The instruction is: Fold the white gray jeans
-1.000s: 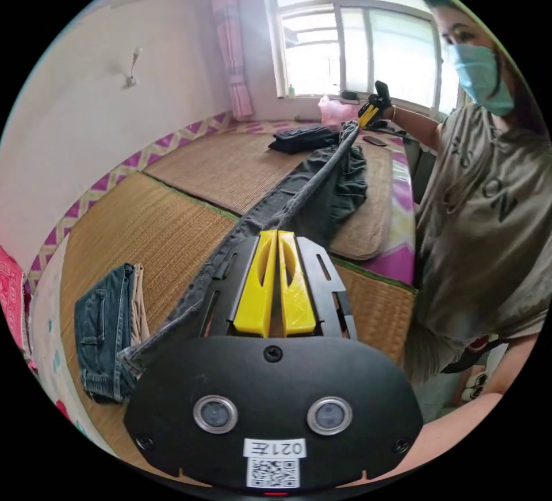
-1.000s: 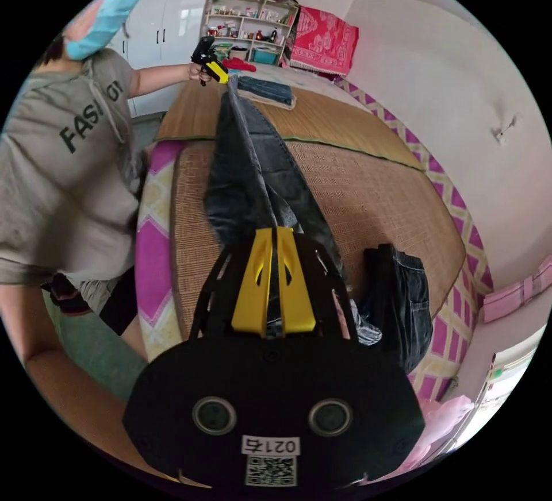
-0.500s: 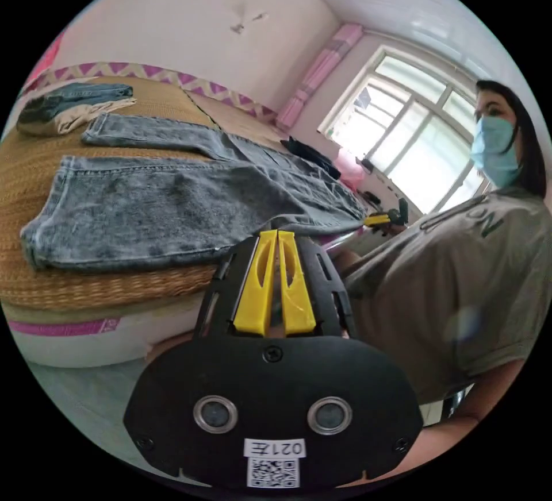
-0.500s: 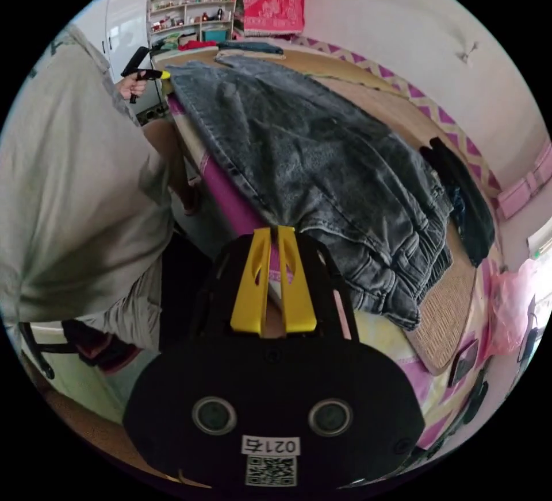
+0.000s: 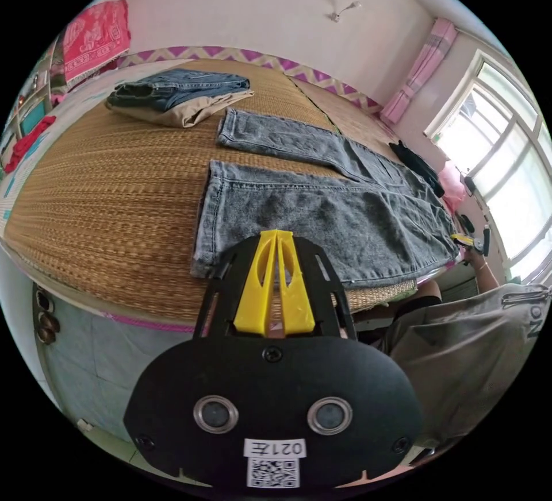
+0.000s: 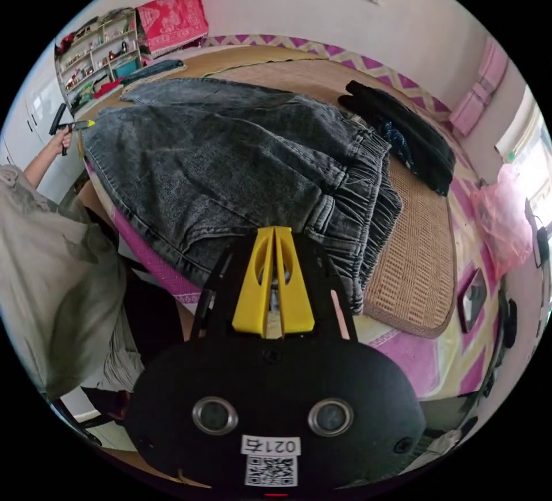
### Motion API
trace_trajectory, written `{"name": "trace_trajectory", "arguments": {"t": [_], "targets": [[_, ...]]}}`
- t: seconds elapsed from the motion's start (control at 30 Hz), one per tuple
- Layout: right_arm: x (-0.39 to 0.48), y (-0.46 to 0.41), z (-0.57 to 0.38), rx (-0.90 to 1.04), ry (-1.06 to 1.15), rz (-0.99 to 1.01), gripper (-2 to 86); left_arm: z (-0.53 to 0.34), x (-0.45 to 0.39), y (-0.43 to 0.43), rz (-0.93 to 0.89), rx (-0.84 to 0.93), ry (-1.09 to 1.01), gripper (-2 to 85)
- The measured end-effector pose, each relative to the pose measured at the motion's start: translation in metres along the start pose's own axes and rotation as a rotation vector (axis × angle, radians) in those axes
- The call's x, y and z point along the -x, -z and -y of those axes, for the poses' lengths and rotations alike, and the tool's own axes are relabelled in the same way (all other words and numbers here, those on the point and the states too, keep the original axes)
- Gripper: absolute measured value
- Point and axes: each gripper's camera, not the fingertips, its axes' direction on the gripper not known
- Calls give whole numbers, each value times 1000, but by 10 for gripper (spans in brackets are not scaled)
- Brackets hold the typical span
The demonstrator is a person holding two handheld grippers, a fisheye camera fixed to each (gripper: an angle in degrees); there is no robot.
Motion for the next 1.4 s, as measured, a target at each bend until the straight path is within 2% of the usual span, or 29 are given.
{"name": "trace_trajectory", "arguments": {"t": [0.13, 0.23, 0.3, 0.37, 0.43, 0.53, 0.67, 0.8, 0.97, 1.4], "targets": [[47, -18, -17, 38, 51, -68, -10, -1, 12, 3, -32, 8, 17, -10], [63, -33, -27, 52, 16, -31, -10, -5, 14, 8, -19, 2, 37, -10], [74, -38, -38, 42, -8, -13, -9, -20, 11, 27, -61, -93, 37, -9], [75, -36, -55, -3, -126, 45, -6, -35, 11, 43, -155, -163, 60, -9], [71, -18, -99, -201, -374, 117, 2, -55, 12, 55, -181, -214, 116, -8], [78, -12, -161, -333, -667, 127, 46, -94, 11, 67, -195, -277, 233, 1], [100, -39, -210, -322, -848, 186, 85, -131, -4, 69, -173, -310, 328, 51], [121, -87, -242, -346, -1013, 360, 91, -142, -3, 59, -200, -318, 437, 65], [145, -133, -242, -312, -1023, 452, 91, -142, -3, 51, -168, -289, 465, 69], [167, -197, -246, -349, -1090, 499, 79, -155, 33, 35, -136, -306, 621, 56]]}}
